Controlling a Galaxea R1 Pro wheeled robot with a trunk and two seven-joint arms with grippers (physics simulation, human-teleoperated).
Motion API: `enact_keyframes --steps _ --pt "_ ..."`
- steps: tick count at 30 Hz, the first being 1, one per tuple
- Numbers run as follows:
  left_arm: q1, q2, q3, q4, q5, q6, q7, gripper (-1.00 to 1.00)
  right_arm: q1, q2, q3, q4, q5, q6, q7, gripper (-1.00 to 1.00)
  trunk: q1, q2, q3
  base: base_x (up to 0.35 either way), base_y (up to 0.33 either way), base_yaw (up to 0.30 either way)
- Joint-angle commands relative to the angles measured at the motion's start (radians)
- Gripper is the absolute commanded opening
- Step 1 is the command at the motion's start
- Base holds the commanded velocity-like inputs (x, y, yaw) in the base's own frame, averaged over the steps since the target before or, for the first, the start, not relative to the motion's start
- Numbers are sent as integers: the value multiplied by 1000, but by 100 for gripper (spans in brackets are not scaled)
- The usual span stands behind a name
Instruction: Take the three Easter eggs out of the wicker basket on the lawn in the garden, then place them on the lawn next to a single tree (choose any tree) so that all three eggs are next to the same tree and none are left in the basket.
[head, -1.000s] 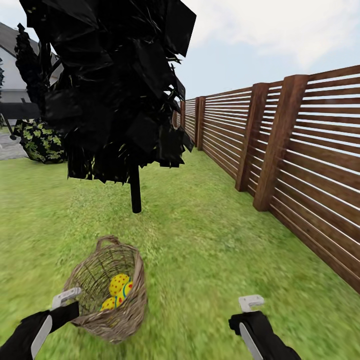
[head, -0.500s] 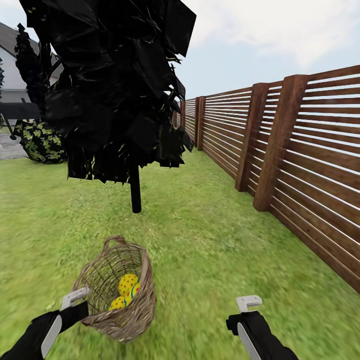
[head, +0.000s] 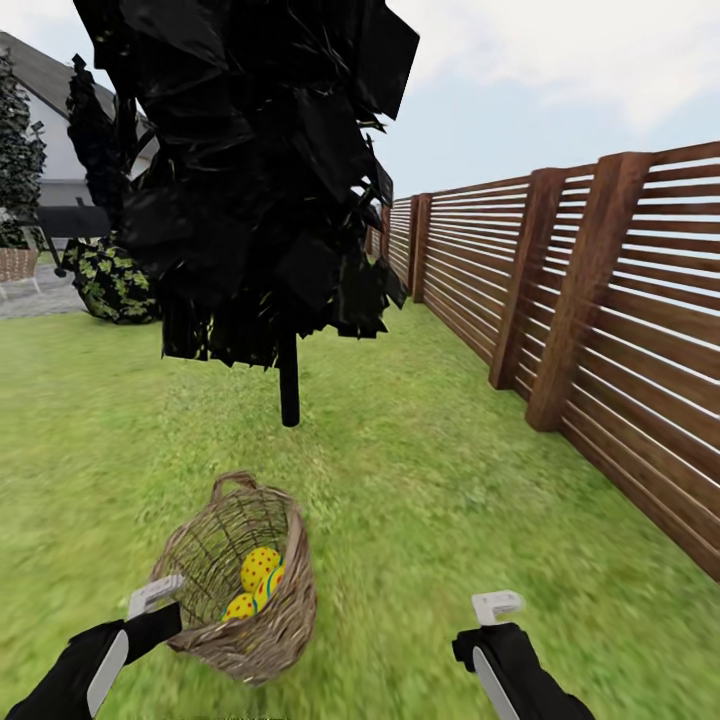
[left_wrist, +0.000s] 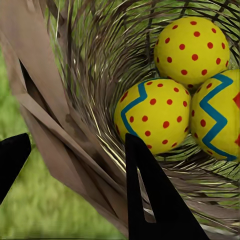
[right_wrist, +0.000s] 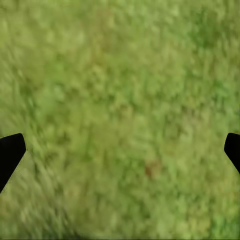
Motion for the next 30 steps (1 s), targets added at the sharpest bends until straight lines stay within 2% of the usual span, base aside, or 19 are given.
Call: enact_keyframes --steps 1,13,15,21,23,28,30 --pt "-1 -1 4 -2 12 8 -3 -100 -1 -1 4 -1 -11 3 -10 100 -4 7 2 0 0 292" --pt "-1 1 4 -3 12 9 -4 -100 -1 10 7 0 -9 3 -12 100 -50 91 43 0 0 292" --pt "-1 1 3 -3 12 9 -4 -100 0 12 21 0 -9 3 -13 100 -58 105 50 0 0 292" --pt "-1 4 5 1 10 9 -4 -100 -1 15 33 -1 -11 3 -12 100 -81 147 72 0 0 292" --pt "-1 7 7 9 9 13 -5 -100 -1 31 58 -2 -11 3 -12 100 -88 161 80 0 0 288" --pt "-1 -4 5 53 14 8 -5 -100 -1 29 55 0 -12 3 -10 100 -108 196 99 0 0 286" --pt "-1 -14 10 -10 19 19 3 -100 0 29 57 0 -12 3 -10 100 -115 210 107 0 0 285"
